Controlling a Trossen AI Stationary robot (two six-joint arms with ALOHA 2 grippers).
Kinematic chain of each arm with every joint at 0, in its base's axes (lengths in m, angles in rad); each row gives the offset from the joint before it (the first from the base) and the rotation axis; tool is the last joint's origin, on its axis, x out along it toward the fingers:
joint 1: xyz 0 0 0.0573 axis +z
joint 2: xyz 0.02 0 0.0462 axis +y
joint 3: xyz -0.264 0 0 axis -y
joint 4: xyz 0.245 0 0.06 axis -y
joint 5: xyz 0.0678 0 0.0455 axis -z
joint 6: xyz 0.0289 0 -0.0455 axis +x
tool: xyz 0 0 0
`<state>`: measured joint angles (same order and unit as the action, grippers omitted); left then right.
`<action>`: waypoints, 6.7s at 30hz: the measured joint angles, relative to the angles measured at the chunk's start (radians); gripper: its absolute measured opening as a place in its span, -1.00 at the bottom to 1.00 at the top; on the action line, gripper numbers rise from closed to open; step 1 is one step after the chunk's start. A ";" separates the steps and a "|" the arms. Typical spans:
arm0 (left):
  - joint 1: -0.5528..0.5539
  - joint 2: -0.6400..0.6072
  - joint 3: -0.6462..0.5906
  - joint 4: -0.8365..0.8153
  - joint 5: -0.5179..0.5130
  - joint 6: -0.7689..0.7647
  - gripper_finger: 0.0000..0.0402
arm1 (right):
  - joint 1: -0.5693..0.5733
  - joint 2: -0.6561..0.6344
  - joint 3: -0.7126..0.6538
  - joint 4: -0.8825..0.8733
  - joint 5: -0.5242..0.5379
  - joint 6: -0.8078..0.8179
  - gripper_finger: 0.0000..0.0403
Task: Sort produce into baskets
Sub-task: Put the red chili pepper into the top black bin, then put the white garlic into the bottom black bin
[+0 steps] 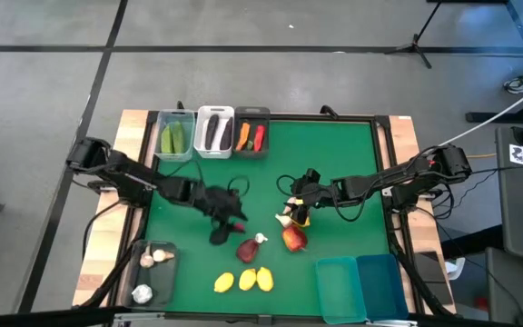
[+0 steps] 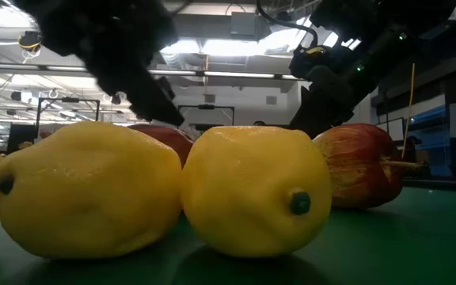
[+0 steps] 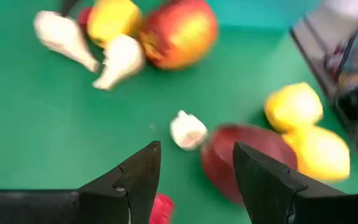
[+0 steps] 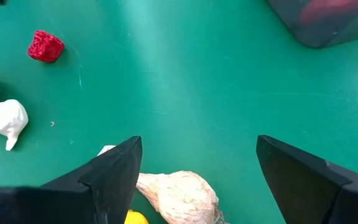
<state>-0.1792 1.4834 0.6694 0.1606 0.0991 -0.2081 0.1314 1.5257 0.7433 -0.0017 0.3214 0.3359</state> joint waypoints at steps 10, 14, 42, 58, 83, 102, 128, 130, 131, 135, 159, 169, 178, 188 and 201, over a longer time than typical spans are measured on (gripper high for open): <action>-0.123 0.003 -0.105 0.123 -0.252 0.015 -0.02 | 0.000 0.000 0.000 0.001 0.000 0.004 0.57; -0.104 0.004 -0.152 0.201 -0.235 0.009 -0.02 | 0.000 0.000 0.000 0.001 0.000 0.009 0.57; -0.047 0.207 -0.174 0.305 -0.159 0.006 -0.02 | 0.000 0.000 0.000 0.000 0.000 0.019 0.57; -0.039 0.209 -0.174 0.303 -0.168 -0.044 -0.37 | 0.000 0.000 0.000 0.000 0.000 0.019 0.57; 0.053 0.173 -0.176 0.342 -0.176 -0.184 -0.55 | 0.000 0.000 0.000 0.000 0.000 0.019 0.57; 0.335 0.029 -0.122 0.518 -0.509 -0.130 -0.56 | 0.000 0.000 0.000 0.005 0.000 0.019 0.57; 0.570 0.036 0.030 0.402 -0.526 -0.011 0.01 | -0.001 0.000 0.000 0.005 0.011 0.024 0.57; 0.559 0.036 0.030 0.387 -0.415 -0.045 0.02 | -0.001 0.000 0.000 0.004 0.010 0.024 0.57; 0.548 0.036 0.030 0.372 -0.343 -0.045 0.03 | 0.000 0.000 0.000 0.004 0.009 0.026 0.57; 0.461 0.036 0.030 0.295 -0.100 0.002 0.00 | 0.000 0.000 0.000 -0.001 0.001 0.032 0.57; 0.028 0.227 0.024 0.233 -0.068 0.163 -0.04 | 0.000 0.000 0.000 0.001 0.001 0.053 0.57; -0.005 0.244 0.024 0.218 0.011 0.136 -0.04 | 0.000 0.000 0.000 0.001 0.001 0.053 0.57; -0.001 0.243 0.024 0.232 0.057 0.135 -0.04 | 0.000 0.000 0.000 0.000 0.000 0.053 0.57; 0.078 0.255 0.024 0.240 0.171 0.183 -0.04 | 0.000 0.000 0.000 0.000 0.000 0.053 0.57; 0.103 0.355 0.108 0.231 0.283 0.303 -0.04 | -0.001 0.000 0.000 0.000 0.013 0.052 0.57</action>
<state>-0.0757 1.8381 0.7771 0.3918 0.3823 0.0947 0.1307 1.5261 0.7429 -0.0017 0.3340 0.3878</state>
